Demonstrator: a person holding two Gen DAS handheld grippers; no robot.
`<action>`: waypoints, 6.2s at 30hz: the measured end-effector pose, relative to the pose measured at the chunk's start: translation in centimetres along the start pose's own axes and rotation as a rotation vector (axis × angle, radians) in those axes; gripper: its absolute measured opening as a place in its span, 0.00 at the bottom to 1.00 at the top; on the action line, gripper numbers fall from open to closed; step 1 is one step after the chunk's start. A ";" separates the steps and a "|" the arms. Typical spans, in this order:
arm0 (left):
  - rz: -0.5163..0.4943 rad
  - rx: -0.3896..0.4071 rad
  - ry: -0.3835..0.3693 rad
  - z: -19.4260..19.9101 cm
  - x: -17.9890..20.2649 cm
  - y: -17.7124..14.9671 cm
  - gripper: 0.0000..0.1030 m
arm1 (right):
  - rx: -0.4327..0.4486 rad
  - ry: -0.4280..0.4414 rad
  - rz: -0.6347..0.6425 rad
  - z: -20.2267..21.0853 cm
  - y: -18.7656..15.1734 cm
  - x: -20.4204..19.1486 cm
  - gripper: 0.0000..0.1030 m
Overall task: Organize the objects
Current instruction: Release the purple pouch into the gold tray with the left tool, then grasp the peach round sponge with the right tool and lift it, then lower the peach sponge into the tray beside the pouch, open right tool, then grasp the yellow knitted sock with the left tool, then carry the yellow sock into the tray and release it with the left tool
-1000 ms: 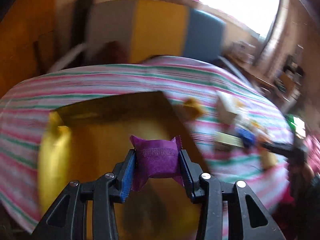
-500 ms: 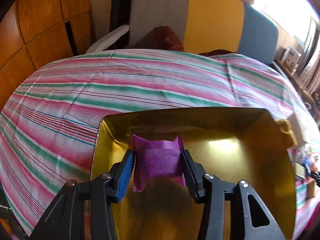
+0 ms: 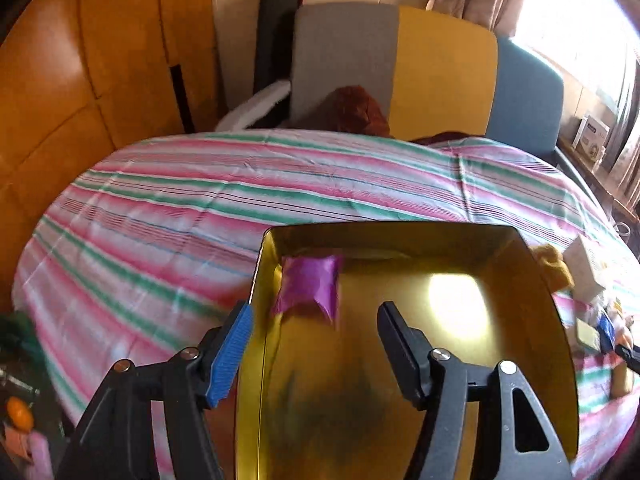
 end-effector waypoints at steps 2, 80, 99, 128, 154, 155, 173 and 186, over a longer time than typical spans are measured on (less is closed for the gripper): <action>-0.013 0.026 -0.008 2.1 0.6 -1.0 0.64 | 0.001 -0.012 0.015 0.0 -0.1 -0.2 0.45; 0.241 -0.042 0.049 5.5 -11.2 -10.2 0.64 | -0.191 0.630 0.146 5.4 0.3 -48.1 0.67; 0.179 -0.012 0.042 6.9 -9.0 -9.3 0.64 | -0.028 0.679 0.208 9.5 -1.2 -41.7 0.92; -0.026 -0.010 -0.050 8.0 -0.2 -7.9 0.65 | 0.233 0.385 0.174 11.9 1.0 -21.4 1.00; -0.301 -0.080 -0.408 3.1 21.4 0.7 0.64 | 0.234 0.196 -0.118 6.6 3.6 -1.2 1.00; -0.312 -0.088 -0.409 2.3 22.4 1.2 0.64 | 0.239 0.196 -0.117 6.9 3.7 -1.2 1.00; -0.522 -0.194 -0.245 -10.3 30.2 1.5 0.42 | 0.246 0.210 -0.256 7.2 4.5 2.1 1.00; -0.412 -0.059 -0.450 0.5 27.4 0.0 0.34 | 0.215 0.294 -0.311 6.3 4.5 3.4 0.91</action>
Point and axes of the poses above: each gripper's, at about its wrist camera, not at the fingertips, and z roughly against the way its jaws point, x to its right, y to its top, the point moved 5 cm from there along -z, roughly the way its jaws point, and after that the axes turned 5 degrees about x, right-handed, at the moved point
